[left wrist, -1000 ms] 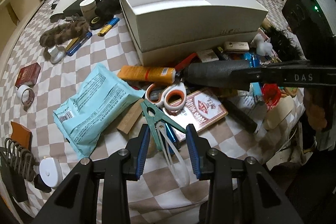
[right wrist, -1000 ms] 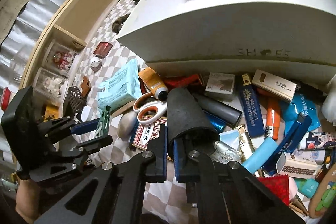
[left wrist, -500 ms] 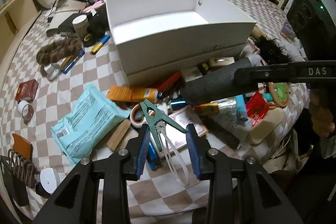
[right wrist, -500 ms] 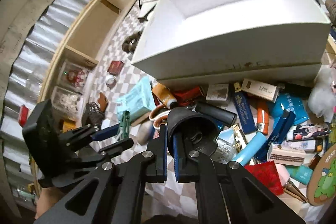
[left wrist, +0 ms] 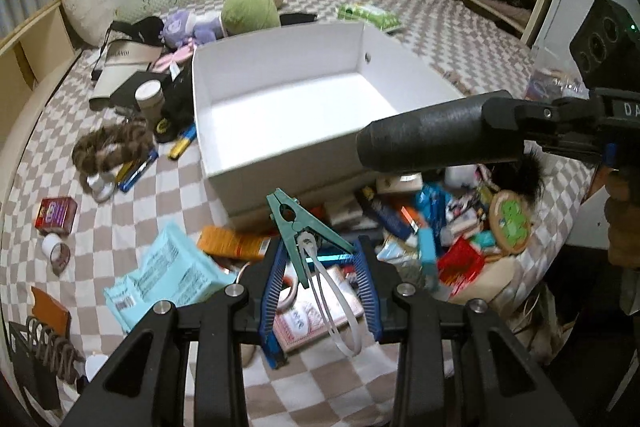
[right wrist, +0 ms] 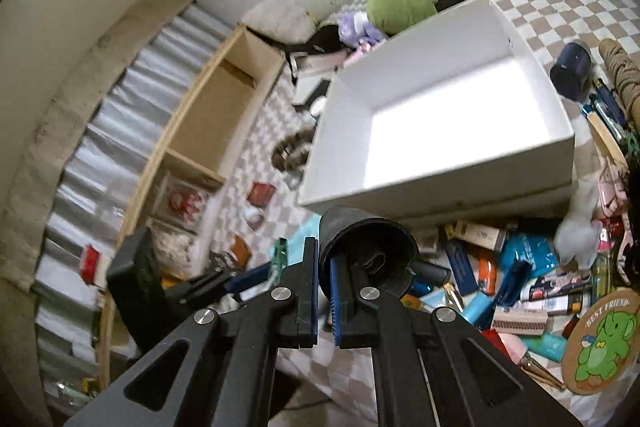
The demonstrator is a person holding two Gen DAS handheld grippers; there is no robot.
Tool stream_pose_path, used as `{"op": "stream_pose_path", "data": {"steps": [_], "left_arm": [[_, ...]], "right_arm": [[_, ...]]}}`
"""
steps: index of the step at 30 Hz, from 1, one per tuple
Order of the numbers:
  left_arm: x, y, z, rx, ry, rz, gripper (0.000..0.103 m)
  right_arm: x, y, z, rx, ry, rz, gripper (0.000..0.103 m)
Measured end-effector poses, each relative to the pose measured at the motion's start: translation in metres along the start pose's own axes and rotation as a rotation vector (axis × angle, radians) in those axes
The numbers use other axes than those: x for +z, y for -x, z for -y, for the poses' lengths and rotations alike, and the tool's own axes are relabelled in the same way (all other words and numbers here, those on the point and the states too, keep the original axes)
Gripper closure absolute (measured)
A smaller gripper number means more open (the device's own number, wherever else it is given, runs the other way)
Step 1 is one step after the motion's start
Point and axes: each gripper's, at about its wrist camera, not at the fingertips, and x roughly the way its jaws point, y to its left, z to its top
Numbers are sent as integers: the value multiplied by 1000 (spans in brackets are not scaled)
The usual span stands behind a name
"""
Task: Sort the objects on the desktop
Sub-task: 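Lift the clothespin with the left tool while the right tool lifts the black tube, then carry both held items over the white shoebox and lower them inside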
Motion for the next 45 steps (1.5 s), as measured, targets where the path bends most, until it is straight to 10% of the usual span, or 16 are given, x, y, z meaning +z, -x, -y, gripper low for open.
{"op": "stream_pose_path", "data": {"steps": [17, 29, 45], "left_arm": [[63, -17, 19, 11, 47, 105, 68], [95, -66, -8, 72, 120, 65, 68], [93, -105, -27, 115, 168, -1, 68]], "right_arm": [[63, 31, 66, 544, -430, 287, 96], [90, -38, 98, 96, -374, 85, 96], [88, -100, 93, -178, -173, -150, 97]]}}
